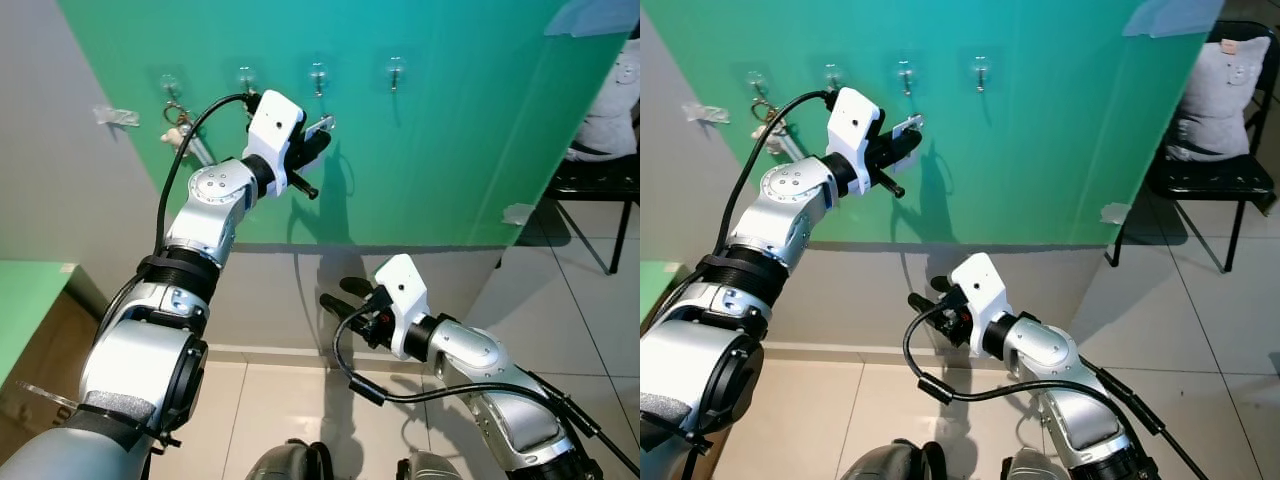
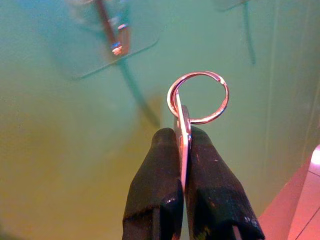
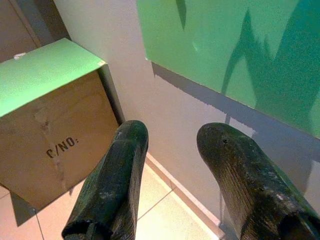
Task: Hang keys on a hook
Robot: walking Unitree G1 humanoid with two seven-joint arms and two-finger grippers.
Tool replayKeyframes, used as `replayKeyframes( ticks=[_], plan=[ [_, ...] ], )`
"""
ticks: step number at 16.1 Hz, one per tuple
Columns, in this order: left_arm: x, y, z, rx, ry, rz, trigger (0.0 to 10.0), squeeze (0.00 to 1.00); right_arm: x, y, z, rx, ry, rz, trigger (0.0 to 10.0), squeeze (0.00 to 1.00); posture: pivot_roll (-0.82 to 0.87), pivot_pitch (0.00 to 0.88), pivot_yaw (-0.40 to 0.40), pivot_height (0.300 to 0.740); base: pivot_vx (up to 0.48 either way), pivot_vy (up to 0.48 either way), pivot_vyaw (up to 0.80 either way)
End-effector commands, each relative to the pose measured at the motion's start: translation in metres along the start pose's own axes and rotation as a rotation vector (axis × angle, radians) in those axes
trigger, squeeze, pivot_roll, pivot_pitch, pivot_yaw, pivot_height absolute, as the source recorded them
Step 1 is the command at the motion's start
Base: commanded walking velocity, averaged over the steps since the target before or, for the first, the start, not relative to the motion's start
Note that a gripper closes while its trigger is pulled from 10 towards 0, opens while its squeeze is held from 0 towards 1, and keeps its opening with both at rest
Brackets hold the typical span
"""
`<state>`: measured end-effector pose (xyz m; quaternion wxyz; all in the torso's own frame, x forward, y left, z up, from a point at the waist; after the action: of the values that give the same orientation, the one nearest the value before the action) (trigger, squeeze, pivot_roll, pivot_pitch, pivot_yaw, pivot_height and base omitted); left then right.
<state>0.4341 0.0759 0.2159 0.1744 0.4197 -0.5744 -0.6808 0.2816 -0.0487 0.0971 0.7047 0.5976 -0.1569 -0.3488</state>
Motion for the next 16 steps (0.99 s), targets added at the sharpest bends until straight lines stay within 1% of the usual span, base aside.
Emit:
replayKeyframes(
  ticks=[1, 3, 6, 7, 9, 10, 13, 16],
  plan=[
    [-0.011, 0.005, 0.003, 0.018, 0.028, -0.012, 0.0, 0.0, -0.004, 0.002, 0.0, 0.002, 0.008, 0.008, 10.0, 0.0, -0.2, 0.067, 0.133, 0.72, 0.0, 0.0, 0.0],
    [-0.019, 0.012, 0.006, 0.062, 0.067, 0.013, 0.0, 0.0, -0.004, 0.004, -0.001, 0.012, 0.006, 0.015, 10.0, 0.0, -0.2, 0.069, 0.133, 0.72, 0.0, 0.0, 0.0],
    [-0.029, 0.021, 0.011, 0.127, 0.117, 0.051, 0.0, 0.0, -0.003, 0.009, -0.003, 0.019, -0.001, 0.053, 10.0, 0.0, -0.2, 0.071, 0.132, 0.72, 0.0, 0.0, 0.79],
    [-0.028, 0.028, 0.012, 0.166, 0.117, 0.06, 0.0, 0.0, -0.002, 0.009, -0.003, 0.018, -0.002, 0.052, 10.0, 0.0, -0.19, 0.071, 0.127, 0.72, 0.0, 0.0, 0.77],
    [-0.025, 0.035, 0.011, 0.194, 0.105, 0.057, 0.0, 0.0, -0.001, 0.008, -0.003, 0.011, -0.004, 0.062, 10.0, 0.0, -0.19, 0.072, 0.124, 0.72, 0.0, 0.0, 0.77],
    [-0.024, 0.042, 0.011, 0.232, 0.099, 0.081, 0.0, 0.0, -0.002, 0.008, -0.003, 0.011, -0.008, 0.058, 10.0, 0.0, -0.19, 0.072, 0.122, 0.72, 0.0, 0.0, 0.0],
    [-0.02, 0.042, 0.01, 0.236, 0.088, 0.091, 0.0, 0.0, -0.003, 0.008, -0.004, 0.01, -0.005, 0.063, 10.0, 0.0, -0.19, 0.072, 0.123, 0.72, 0.0, 0.0, 0.0],
    [-0.017, 0.04, 0.01, 0.235, 0.088, 0.094, 0.0, 0.0, -0.005, 0.008, -0.005, 0.011, -0.002, 0.063, 10.0, 0.0, -0.19, 0.069, 0.124, 0.72, 0.0, -0.456, 0.0]
  ],
)
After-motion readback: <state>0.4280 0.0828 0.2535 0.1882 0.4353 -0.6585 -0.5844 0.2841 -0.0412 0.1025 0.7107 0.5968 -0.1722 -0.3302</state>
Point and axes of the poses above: a point about 5 cm out from each wrist's last joint towards the gripper, its own z axis pointing back from the gripper into the wrist, its own y axis along the axis of the wrist's last joint, x = y × z, the point moved 5 cm from there along -z, pointing out of the wrist towards the gripper, and after that the axes turned 8 degrees about -z, right-handed, at the moved point
